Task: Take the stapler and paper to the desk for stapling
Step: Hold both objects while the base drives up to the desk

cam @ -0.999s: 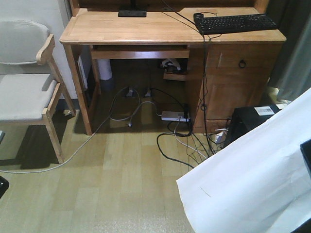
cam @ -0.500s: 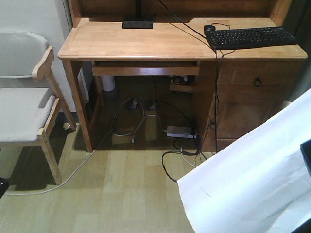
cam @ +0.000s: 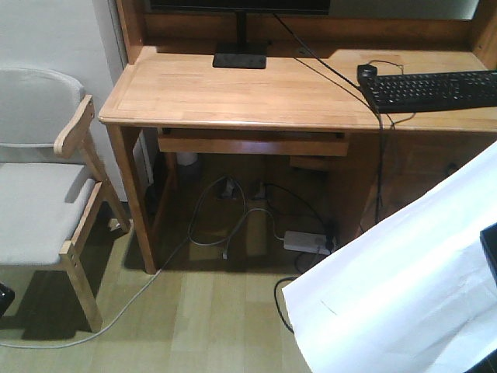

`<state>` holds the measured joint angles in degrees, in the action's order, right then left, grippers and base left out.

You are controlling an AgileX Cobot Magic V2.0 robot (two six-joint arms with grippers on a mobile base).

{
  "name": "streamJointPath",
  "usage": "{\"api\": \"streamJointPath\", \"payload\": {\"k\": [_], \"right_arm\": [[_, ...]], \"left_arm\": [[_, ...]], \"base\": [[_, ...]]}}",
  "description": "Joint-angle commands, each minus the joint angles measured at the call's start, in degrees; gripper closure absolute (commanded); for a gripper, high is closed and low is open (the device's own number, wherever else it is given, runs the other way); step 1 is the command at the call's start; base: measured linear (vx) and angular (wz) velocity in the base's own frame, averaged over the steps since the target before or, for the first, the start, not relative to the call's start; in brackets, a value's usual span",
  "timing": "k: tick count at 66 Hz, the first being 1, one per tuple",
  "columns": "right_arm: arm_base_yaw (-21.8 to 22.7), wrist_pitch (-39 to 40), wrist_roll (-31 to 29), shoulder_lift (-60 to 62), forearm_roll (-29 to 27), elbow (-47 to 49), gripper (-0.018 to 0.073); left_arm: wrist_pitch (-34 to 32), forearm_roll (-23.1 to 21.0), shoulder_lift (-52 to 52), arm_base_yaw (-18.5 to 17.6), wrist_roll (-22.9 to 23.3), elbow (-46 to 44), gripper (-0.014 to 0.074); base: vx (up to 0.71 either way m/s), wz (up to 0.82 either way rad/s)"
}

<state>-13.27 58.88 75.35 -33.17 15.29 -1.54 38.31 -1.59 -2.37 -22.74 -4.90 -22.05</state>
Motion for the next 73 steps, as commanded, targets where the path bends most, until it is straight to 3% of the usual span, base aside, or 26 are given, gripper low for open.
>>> {"api": "streamJointPath", "payload": {"k": [1,73], "right_arm": [[0.03,3.54,-0.34,-0.24,-0.16,-0.21,0.0564],[0.03,3.54,-0.34,-0.24,-0.16,-0.21,0.0564]], "left_arm": [[-6.57,-0.26,-0.64,-0.14,0.18,-1.87,0.0603],[-6.57,-0.26,-0.64,-0.14,0.18,-1.87,0.0603]], "base": [[0.31,0.11],[0.27,-0.01]]}}
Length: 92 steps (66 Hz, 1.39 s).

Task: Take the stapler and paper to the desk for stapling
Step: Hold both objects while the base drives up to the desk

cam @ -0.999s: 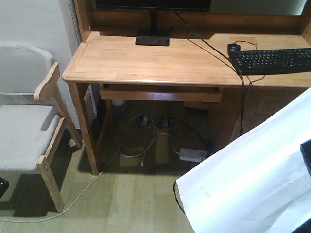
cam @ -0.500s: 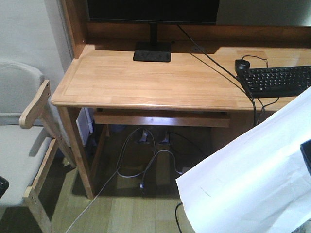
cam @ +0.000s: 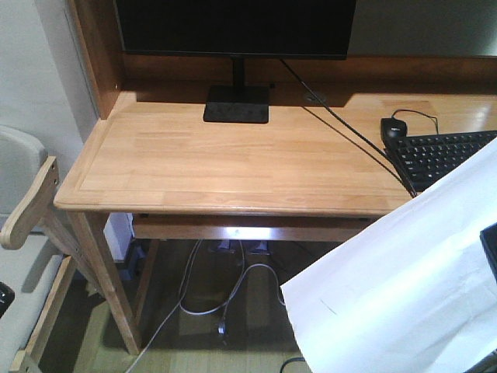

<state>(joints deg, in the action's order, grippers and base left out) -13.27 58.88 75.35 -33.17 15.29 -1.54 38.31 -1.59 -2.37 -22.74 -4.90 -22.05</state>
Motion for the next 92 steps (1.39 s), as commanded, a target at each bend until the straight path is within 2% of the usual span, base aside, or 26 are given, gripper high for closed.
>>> {"api": "streamJointPath", "payload": {"k": [1,92], "right_arm": [[0.03,3.54,-0.34,-0.24,-0.16,-0.21,0.0564],[0.03,3.55,-0.34,-0.24,-0.16,-0.21,0.0564]], "left_arm": [[-6.57,-0.26,-0.64,-0.14,0.18,-1.87,0.0603],[-6.57,-0.26,-0.64,-0.14,0.18,-1.87,0.0603]], "base": [[0.21,0.0],[0.14,-0.04]]}}
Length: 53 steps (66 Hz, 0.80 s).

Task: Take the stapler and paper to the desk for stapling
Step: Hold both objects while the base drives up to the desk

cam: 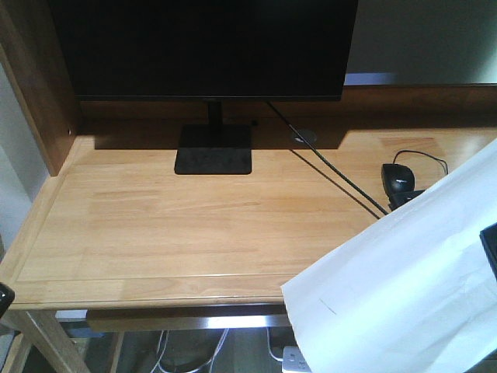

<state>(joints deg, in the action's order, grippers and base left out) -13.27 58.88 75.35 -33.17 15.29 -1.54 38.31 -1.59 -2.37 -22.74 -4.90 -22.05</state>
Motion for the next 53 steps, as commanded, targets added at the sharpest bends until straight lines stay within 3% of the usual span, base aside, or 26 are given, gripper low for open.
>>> {"api": "streamJointPath", "payload": {"k": [1,53], "right_arm": [[0.03,3.55,-0.34,-0.24,-0.16,-0.21,0.0564],[0.03,3.49,-0.34,-0.24,-0.16,-0.21,0.0564]], "left_arm": [[-6.57,-0.26,-0.64,-0.14,0.18,-1.87,0.0603],[-6.57,-0.26,-0.64,-0.14,0.18,-1.87,0.0603]], "base": [[0.07,0.0],[0.04,0.0]]}}
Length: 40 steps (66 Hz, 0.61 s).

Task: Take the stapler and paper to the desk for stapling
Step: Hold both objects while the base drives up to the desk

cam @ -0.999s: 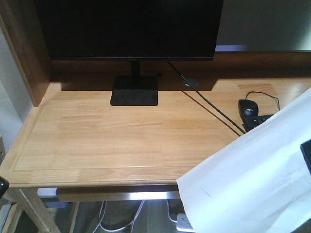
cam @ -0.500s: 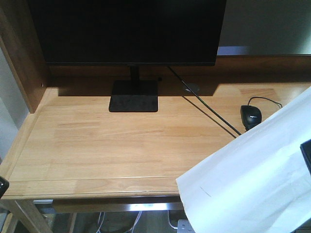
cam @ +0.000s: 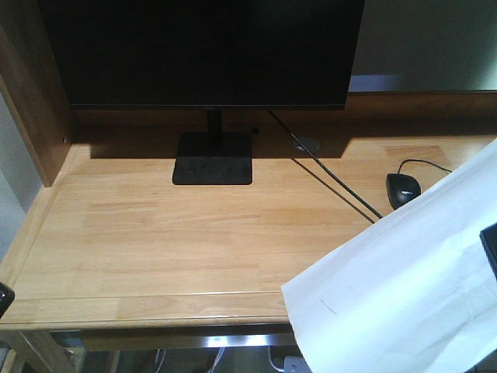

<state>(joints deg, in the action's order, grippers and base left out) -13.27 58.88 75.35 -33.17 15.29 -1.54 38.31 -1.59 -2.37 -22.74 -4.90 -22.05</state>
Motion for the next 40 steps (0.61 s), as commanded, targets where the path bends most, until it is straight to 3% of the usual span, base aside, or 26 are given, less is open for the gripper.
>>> {"api": "streamJointPath", "payload": {"k": [1,40], "right_arm": [[0.03,3.49,-0.34,-0.24,-0.16,-0.21,0.0564],[0.03,3.49,-0.34,-0.24,-0.16,-0.21,0.0564]], "left_arm": [[-6.57,-0.26,-0.64,-0.14,0.18,-1.87,0.0603],[-6.57,-0.26,-0.64,-0.14,0.18,-1.87,0.0603]], "base": [[0.03,0.0],[0.01,0.0]]}}
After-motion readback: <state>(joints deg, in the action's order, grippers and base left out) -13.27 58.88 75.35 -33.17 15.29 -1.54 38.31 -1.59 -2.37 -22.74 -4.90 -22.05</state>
